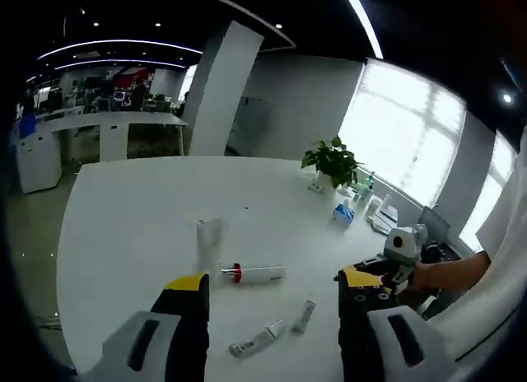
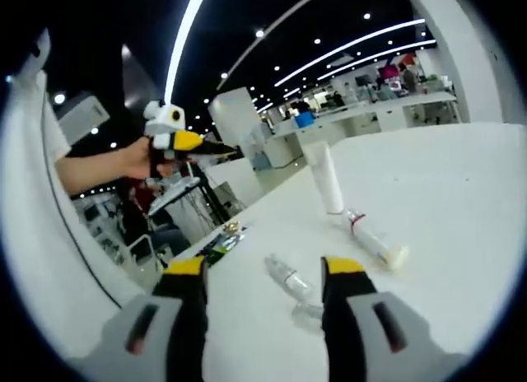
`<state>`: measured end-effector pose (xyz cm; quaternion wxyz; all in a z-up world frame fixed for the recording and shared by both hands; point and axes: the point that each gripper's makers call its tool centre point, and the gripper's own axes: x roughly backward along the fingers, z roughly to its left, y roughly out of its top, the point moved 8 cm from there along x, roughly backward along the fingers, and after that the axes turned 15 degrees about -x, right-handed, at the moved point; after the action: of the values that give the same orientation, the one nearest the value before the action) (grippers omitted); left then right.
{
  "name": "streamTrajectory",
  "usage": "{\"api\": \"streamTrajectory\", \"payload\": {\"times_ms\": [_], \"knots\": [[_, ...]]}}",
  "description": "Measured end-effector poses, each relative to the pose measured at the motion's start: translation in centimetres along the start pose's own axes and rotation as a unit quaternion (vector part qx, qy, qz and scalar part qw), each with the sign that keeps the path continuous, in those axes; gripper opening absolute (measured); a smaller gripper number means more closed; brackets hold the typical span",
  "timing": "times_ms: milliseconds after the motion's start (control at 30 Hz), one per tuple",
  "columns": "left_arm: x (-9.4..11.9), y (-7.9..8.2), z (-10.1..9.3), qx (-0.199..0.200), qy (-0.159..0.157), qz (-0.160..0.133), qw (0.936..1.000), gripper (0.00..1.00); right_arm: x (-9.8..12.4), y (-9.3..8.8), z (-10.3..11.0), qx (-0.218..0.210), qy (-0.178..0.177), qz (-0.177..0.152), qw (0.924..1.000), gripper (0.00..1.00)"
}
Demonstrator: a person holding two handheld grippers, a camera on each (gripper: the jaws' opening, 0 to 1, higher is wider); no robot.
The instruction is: Arrange the skincare products in the storage area until every visible bottle or jar stands upright without overlapping.
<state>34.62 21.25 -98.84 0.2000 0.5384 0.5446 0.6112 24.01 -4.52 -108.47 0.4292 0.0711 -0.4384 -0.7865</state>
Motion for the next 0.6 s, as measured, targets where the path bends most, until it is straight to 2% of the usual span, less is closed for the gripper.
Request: {"api": "streamTrajectory", "payload": {"times_ms": [67, 100, 233, 300, 333, 400, 533, 600], "knots": [[0.3, -0.7, -0.8, 0.019, 0.01, -0.028, 0.9994, 0.6, -0.5, 0.1, -0.3, 0.007, 0.003, 0.009, 0.9999, 0.53], [0.4, -1.0, -1.0, 0.024, 0.012, -0.03, 0.9992, 0.6, -0.7, 0.2, -0.7, 0.008, 0.002, 0.017, 0.9998, 0.53], [0.7, -2.2, -1.8, 0.014, 0.026, -0.028, 0.9992, 0.6, -1.5, 0.6, -1.9, 0.008, -0.016, 0.054, 0.9984, 0.56], [0.7, -2.9, -2.3, 0.009, 0.032, -0.026, 0.9991, 0.6, -1.8, 1.1, -2.3, 0.023, -0.019, 0.061, 0.9977, 0.58], [0.7, -3.5, -2.7, 0.012, 0.03, -0.016, 0.9994, 0.6, -2.0, 1.4, -2.6, 0.033, -0.021, 0.067, 0.997, 0.58], [0.6, -4.4, -3.1, 0.028, 0.032, -0.007, 0.9991, 0.6, -2.4, 2.0, -3.0, 0.049, -0.019, 0.067, 0.9964, 0.58], [0.5, -5.4, -3.9, 0.037, 0.034, -0.023, 0.9985, 0.59, -3.3, 2.9, -4.6, 0.061, -0.031, 0.079, 0.9946, 0.58], [0.5, -5.7, -4.2, 0.046, 0.034, -0.023, 0.9981, 0.58, -3.6, 3.1, -5.2, 0.042, -0.034, 0.088, 0.9946, 0.59]]}}
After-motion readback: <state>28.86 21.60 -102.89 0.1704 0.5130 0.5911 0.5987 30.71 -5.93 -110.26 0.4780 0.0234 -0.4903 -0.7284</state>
